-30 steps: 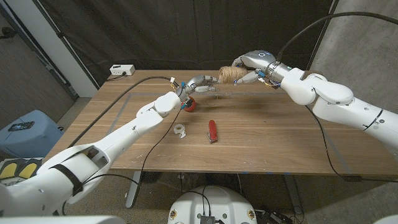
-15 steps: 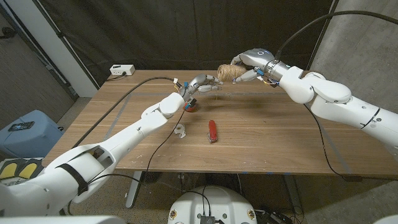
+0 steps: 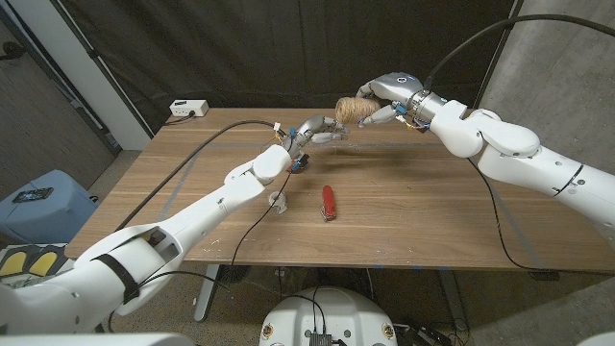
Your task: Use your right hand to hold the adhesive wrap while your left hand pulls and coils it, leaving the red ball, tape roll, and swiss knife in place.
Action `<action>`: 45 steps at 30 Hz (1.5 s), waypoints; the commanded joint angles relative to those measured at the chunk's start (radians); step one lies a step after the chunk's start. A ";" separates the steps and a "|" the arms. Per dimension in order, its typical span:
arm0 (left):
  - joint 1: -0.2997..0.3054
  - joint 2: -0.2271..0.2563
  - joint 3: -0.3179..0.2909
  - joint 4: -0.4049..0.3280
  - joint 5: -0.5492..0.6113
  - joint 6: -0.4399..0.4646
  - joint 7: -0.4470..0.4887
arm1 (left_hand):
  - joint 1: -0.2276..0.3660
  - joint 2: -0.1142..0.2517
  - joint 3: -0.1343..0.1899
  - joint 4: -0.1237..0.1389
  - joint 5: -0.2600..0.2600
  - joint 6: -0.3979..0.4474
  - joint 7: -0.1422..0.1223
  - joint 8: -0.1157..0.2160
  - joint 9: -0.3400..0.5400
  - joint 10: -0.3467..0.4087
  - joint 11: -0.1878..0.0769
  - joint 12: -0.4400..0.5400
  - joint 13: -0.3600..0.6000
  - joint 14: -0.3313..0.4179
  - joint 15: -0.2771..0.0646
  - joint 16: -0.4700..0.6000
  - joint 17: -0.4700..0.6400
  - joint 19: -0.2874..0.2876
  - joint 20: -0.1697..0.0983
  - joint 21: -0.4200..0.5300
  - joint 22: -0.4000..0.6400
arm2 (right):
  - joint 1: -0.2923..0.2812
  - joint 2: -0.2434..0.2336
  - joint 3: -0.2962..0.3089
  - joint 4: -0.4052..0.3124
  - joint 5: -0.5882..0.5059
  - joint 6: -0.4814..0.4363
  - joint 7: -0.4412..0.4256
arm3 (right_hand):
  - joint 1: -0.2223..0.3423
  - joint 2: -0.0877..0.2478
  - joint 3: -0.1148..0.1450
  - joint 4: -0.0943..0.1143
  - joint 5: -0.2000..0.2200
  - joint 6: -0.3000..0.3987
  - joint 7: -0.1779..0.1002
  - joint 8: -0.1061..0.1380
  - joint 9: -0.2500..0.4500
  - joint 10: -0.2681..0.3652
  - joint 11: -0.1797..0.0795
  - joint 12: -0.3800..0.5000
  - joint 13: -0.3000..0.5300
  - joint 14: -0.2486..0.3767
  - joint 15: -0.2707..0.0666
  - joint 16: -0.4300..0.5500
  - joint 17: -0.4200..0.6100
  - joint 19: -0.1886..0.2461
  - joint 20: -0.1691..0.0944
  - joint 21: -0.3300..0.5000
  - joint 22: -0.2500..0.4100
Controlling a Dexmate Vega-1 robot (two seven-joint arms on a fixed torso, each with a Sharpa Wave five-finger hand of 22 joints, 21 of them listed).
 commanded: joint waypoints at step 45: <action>-0.007 -0.033 0.052 -0.063 0.019 0.120 -0.008 | -0.011 0.019 0.001 0.010 0.027 0.038 0.010 -0.001 0.004 0.039 0.005 -0.007 0.011 0.034 0.007 0.004 0.003 0.018 0.005 0.016 0.004 | 0.083 0.070 -0.040 0.028 -0.047 -0.058 0.042 | 0.075 0.074 0.009 0.002 0.004 0.118 -0.073 0.003 -0.009 0.145 -0.097 -0.006 -0.026 0.057 -0.159 0.003 0.012 0.029 -0.026 0.007 0.004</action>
